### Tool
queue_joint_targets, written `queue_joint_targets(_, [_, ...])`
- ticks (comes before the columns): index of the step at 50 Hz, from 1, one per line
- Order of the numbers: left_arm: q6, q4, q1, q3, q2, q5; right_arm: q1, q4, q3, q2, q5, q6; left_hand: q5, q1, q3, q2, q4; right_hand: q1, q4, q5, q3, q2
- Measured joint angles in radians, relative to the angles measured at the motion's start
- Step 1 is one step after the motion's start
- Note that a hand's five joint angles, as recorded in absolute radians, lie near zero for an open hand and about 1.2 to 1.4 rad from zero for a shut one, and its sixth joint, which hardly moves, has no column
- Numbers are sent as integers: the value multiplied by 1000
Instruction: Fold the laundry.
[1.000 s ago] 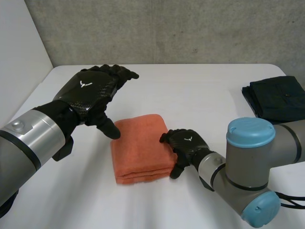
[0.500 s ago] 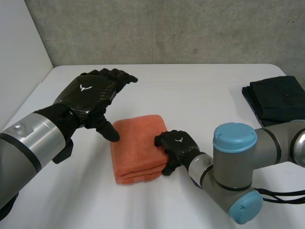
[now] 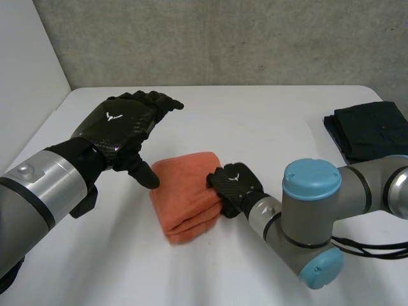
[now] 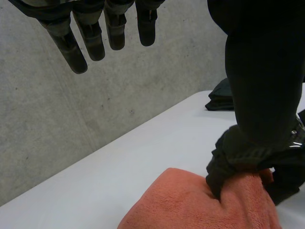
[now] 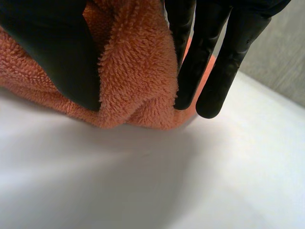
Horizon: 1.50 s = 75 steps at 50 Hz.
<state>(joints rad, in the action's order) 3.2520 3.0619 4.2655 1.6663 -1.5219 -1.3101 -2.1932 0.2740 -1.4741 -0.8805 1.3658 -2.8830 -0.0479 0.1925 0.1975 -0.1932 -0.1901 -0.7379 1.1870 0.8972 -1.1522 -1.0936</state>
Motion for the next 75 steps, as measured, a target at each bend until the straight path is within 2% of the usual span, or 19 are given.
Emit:
queue_joint_targets(8, [-1,1,-1,-16,-4,-2,5,18,72,-10,-3,177,0,0,0,0,0,-44,0,0,-2,-3])
queue_joint_targets(9, [-1,0,-3,-23,-6,-3,14,24,100,-19,-6,223,0,0,0,0,0,-47,0,0,-1,-3])
queue_joint_targets(14, [-4,0,-11,-49,-12,-5,104,56,181,-64,-21,267,0,0,0,0,0,-57,1,2,-2,-14])
queue_joint_targets(18, [-9,0,-22,-76,-22,-9,255,91,283,-98,-76,273,0,0,0,0,0,-69,1,10,-9,-14])
queue_joint_targets(21, [-13,0,-34,-89,-29,-11,412,109,381,-89,-139,255,0,0,0,0,0,-78,1,10,-29,-35])
queue_joint_targets(23, [-14,0,-39,-91,-31,-12,462,111,411,-77,-158,245,0,0,0,0,0,-78,1,10,-29,-35])
queue_joint_targets(24, [-15,0,-47,-94,-35,-14,534,111,452,-53,-181,228,0,0,0,0,0,-85,1,10,-35,-44])
queue_joint_targets(28, [-16,0,-66,-98,-44,-16,677,102,527,22,-219,183,0,0,0,0,0,-92,1,10,-39,-46])
queue_joint_targets(33, [-16,0,-84,-105,-56,-19,813,66,582,139,-288,143,0,0,0,0,0,-101,1,10,-40,-47])
queue_joint_targets(38, [-17,0,-97,-112,-65,-20,891,33,614,237,-367,133,0,0,0,0,0,-101,1,10,-40,-47])
queue_joint_targets(40, [-17,0,-97,-112,-65,-20,891,33,614,237,-367,133,0,0,0,0,0,-101,1,10,-40,-47])
queue_joint_targets(41, [-17,0,-112,-120,-77,-21,940,12,641,311,-429,133,0,0,0,0,0,-115,1,34,-45,-55])
queue_joint_targets(52, [-14,-2,-154,-149,-100,-67,991,-16,681,372,-517,135,0,0,0,0,0,-116,1,39,-45,-55])
queue_joint_targets(63, [-14,-2,-163,-158,-106,-79,982,-16,690,305,-523,113,0,0,0,0,0,-116,1,39,-45,-55])
queue_joint_targets(69, [-14,-2,-162,-159,-109,-78,949,-13,739,265,-512,28,0,0,0,0,0,-116,2,39,-45,-55])
queue_joint_targets(75, [-15,-2,-162,-158,-110,-79,864,-6,852,240,-492,-117,0,0,0,0,0,-119,2,39,-45,-56])
